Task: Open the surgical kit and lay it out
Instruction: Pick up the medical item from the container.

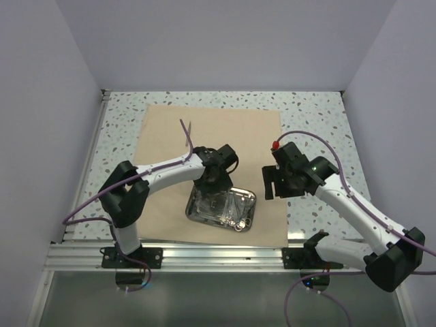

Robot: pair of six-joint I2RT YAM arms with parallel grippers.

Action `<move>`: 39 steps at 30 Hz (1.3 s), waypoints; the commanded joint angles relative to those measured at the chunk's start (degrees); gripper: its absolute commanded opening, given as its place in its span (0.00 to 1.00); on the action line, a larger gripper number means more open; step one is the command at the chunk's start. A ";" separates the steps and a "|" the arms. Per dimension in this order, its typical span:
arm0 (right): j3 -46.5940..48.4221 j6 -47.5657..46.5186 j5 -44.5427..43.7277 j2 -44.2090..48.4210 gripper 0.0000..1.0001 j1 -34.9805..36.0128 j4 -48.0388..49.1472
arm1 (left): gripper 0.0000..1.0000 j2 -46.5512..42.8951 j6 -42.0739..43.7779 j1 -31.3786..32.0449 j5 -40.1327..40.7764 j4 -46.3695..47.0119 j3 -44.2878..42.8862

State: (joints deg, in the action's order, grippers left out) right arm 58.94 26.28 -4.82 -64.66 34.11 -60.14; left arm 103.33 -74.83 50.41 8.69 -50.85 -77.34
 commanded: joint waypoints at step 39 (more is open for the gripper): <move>1.44 -2.64 1.48 5.95 0.73 1.57 -2.61 | 0.59 6.00 -18.16 -4.27 3.62 1.45 5.10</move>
State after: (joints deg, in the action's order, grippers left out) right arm 58.76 24.77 -3.49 -59.57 35.35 -62.17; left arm 107.31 -93.45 46.48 11.68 -51.75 -72.20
